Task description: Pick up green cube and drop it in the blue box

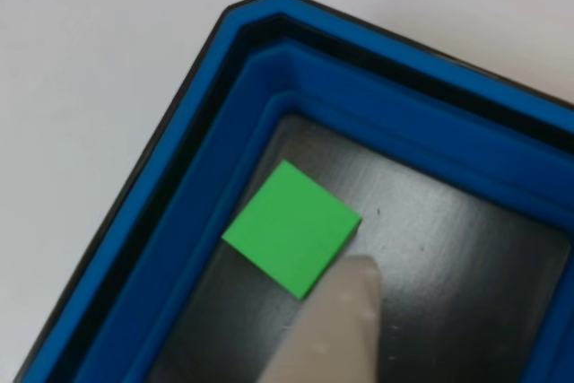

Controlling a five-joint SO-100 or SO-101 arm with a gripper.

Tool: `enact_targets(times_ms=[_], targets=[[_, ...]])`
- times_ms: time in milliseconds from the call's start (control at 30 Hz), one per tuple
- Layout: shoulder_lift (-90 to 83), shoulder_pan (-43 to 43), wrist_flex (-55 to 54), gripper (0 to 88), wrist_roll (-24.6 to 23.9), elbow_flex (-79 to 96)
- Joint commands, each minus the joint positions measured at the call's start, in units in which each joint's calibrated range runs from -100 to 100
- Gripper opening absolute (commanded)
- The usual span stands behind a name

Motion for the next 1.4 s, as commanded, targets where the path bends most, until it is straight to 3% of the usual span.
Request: enact_targets(times_ms=[0,300,1367], targets=[[-6.16,0.87,-1.41,23.9,0.20,-1.58],[-25.98,0.41,-1.32,23.8,-0.15,9.91],[-94.46,-6.61,-2.38,20.2,0.05,92.14]])
